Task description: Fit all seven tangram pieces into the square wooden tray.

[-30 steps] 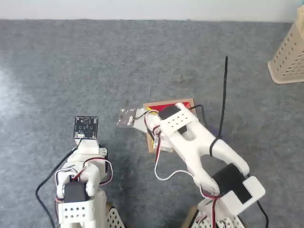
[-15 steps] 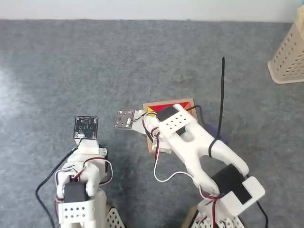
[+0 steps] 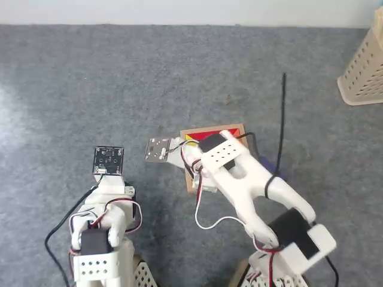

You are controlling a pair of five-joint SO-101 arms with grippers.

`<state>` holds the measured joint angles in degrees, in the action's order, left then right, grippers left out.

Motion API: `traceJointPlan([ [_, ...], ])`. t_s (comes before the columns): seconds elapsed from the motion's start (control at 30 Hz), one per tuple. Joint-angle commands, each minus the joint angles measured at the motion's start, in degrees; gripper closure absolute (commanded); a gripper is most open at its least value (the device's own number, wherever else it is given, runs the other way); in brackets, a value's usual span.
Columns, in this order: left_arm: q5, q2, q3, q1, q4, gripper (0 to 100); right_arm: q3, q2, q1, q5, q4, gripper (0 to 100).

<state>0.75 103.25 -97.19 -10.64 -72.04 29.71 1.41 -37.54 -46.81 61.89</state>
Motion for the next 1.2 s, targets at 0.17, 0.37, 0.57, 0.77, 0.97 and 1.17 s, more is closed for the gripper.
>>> traceJointPlan([
  [0.17, -0.4, 0.9, 0.7, 0.4, -0.2, 99, -0.2, 11.7, 3.7, 2.1, 3.4, 80.8],
  [0.37, -0.4, 0.9, 0.7, 0.4, -0.2, 99, 0.4, 12.7, 3.4, 14.3, 0.7, 83.5],
  [0.57, -0.4, 0.9, 0.7, 0.4, -0.2, 99, 4.0, 13.4, 4.3, 36.6, -6.9, 99.2],
  [0.77, -0.4, 0.9, 0.7, 0.4, -0.2, 99, 10.6, 13.2, 0.7, 36.6, -14.6, 99.2],
  [0.97, -0.4, 0.9, 0.7, 0.4, -0.2, 99, 11.5, 13.0, 0.3, 36.6, -16.5, 99.2],
  [1.17, -0.4, 0.9, 0.7, 0.4, -0.2, 99, 11.8, 12.8, 0.0, 36.4, -17.9, 99.2],
])
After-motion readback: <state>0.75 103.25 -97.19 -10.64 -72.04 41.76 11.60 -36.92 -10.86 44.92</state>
